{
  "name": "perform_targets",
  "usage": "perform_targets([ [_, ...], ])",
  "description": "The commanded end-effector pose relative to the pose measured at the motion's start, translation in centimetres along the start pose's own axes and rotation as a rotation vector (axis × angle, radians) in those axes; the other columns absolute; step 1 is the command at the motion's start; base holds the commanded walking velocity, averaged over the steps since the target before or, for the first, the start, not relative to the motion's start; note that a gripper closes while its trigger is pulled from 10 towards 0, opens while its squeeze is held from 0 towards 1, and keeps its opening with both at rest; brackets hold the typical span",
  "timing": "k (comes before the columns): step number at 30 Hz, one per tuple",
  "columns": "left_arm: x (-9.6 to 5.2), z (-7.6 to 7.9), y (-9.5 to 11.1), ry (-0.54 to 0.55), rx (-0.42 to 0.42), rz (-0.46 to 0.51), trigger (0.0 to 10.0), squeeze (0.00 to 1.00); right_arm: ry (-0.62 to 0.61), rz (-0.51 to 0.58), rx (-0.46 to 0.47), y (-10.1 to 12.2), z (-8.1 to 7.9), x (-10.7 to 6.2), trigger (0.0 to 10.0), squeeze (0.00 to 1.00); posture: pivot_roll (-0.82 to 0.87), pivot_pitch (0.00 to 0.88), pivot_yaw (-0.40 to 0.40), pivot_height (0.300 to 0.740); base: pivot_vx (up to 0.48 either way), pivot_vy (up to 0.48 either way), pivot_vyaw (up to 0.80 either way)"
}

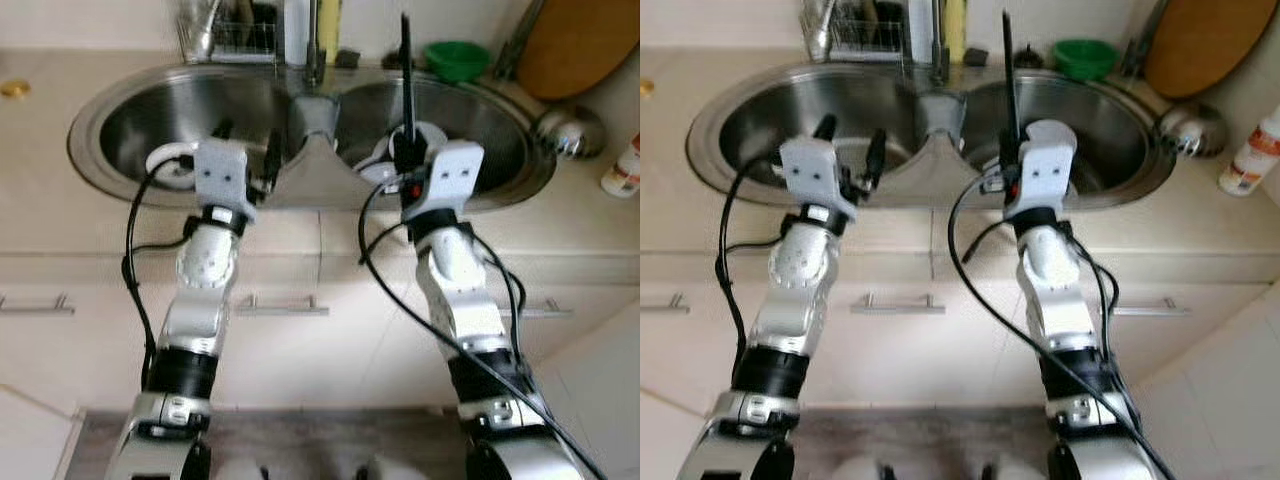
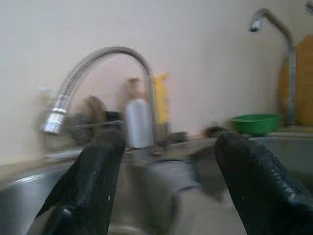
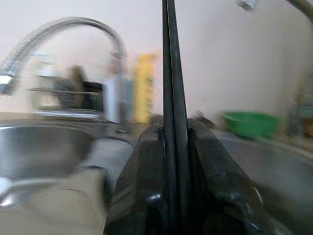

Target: Kitchen organization

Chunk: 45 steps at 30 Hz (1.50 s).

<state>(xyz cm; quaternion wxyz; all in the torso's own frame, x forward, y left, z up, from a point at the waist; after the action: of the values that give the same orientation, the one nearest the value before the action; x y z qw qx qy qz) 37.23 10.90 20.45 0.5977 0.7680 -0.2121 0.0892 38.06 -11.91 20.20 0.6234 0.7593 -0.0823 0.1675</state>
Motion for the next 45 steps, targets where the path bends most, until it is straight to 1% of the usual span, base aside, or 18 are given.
perform_targets([
  [1, 0.2, 0.3, 0.6, -0.017, 0.014, 0.020, 10.0, 0.00, -0.084, 0.087, 0.079, 2.5, 1.4, 0.7, 10.0, 0.00, 0.03, 0.000, -0.060, 0.740, 0.296, 0.000, 0.00],
  [2, 0.2, 0.3, 0.6, -0.017, 0.014, 0.020, 10.0, 0.00, -0.084, 0.087, 0.079, 2.5, 1.4, 0.7, 10.0, 0.00, 0.03, 0.000, -0.060, 0.740, 0.296, 0.000, 0.00],
  [3, 0.2, 0.3, 0.5, -0.018, 0.015, 0.020, 10.0, 0.00, -0.092, 0.144, 0.081, 4.0, 1.6, 1.0, 10.0, 0.00, 0.03, 0.000, -0.060, 0.740, 0.300, 0.000, 0.00],
  [4, 0.2, 0.3, 0.5, -0.018, 0.015, 0.019, 10.0, 0.00, -0.085, 0.159, 0.081, 4.7, 1.5, 1.2, 10.0, 0.00, 0.03, 0.000, -0.059, 0.740, 0.300, 0.000, 0.00],
  [7, 0.2, 0.4, 0.5, -0.022, 0.013, 0.018, 10.0, 0.00, -0.071, 0.172, 0.087, 5.3, 1.3, 1.5, 10.0, 0.00, 0.03, 0.000, -0.057, 0.740, 0.299, 0.000, 0.00],
  [12, 0.2, 0.6, 0.5, -0.028, 0.011, 0.020, 10.0, 0.00, -0.083, 0.137, 0.100, 4.1, 1.5, 1.2, 10.0, 0.00, 0.03, 0.000, -0.058, 0.740, 0.295, 0.000, 0.00],
  [17, 0.2, 0.4, 0.5, -0.021, 0.015, 0.017, 10.0, 0.00, -0.074, 0.124, 0.096, 3.8, 1.2, 1.0, 10.0, 0.00, 0.04, 0.000, -0.058, 0.740, 0.287, 0.000, 0.00],
  [24, 0.4, 0.5, 0.4, -0.028, 0.015, 0.013, 10.0, 0.00, -0.062, 0.099, 0.086, 3.2, 1.0, 1.1, 10.0, 0.00, 0.04, 0.000, -0.061, 0.740, 0.000, 0.000, 0.00],
  [25, 0.4, 0.5, 0.4, -0.027, 0.016, 0.013, 10.0, 0.00, -0.061, 0.084, 0.085, 2.8, 1.0, 1.1, 10.0, 0.00, 0.04, 0.000, -0.060, 0.740, 0.000, 0.000, 0.00],
  [32, 0.5, 0.5, 0.5, -0.029, 0.017, 0.013, 10.0, 0.00, -0.052, 0.049, 0.079, 1.8, 0.9, 1.0, 10.0, 0.00, 0.04, 0.000, -0.058, 0.740, 0.000, 0.000, 0.00],
  [37, 0.6, 0.7, 0.6, -0.033, 0.013, 0.018, 10.0, 0.00, -0.010, 0.010, 0.036, 0.8, 0.8, 2.0, 10.0, 0.00, 0.04, 0.000, -0.059, 0.740, 0.000, 0.000, 0.00],
  [39, 0.6, 0.6, 0.6, -0.030, 0.014, 0.019, 10.0, 0.00, 0.004, 0.002, 0.040, 0.6, 0.8, 2.8, 10.0, 0.00, 0.04, 0.000, -0.061, 0.740, 0.000, 0.000, 0.00],
  [41, 0.7, 0.6, 0.6, -0.027, 0.013, 0.019, 10.0, 0.00, 0.022, -0.027, 0.026, 0.1, 0.7, 3.7, 10.0, 0.00, 0.05, 0.000, -0.066, 0.740, 0.000, 0.000, 0.00],
  [42, 0.7, 0.6, 0.6, -0.027, 0.013, 0.019, 10.0, 0.00, 0.022, -0.027, 0.026, 0.1, 0.7, 3.7, 10.0, 0.00, 0.05, 0.000, -0.066, 0.740, 0.000, 0.000, 0.00],
  [45, 0.7, 0.7, 0.7, -0.025, 0.012, 0.022, 10.0, 0.00, 0.009, -0.080, 0.017, -1.0, 1.4, 4.5, 10.0, 0.00, 0.06, 0.000, -0.072, 0.740, 0.000, 0.000, 0.00],
])
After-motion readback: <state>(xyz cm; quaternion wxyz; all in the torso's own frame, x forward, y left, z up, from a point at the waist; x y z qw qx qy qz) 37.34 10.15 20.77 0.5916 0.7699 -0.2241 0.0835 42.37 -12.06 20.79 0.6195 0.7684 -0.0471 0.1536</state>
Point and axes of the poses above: a point about 5 cm out from each wrist's last joint towards the gripper, its own x axis pointing out of the wrist towards the gripper, its own y axis along the axis of the wrist's last joint, z = x × y, the point moved 5 cm from there along x, pointing out of the wrist towards the gripper, and after that the axes turned 8 degrees about x, right-handed, at the moved point
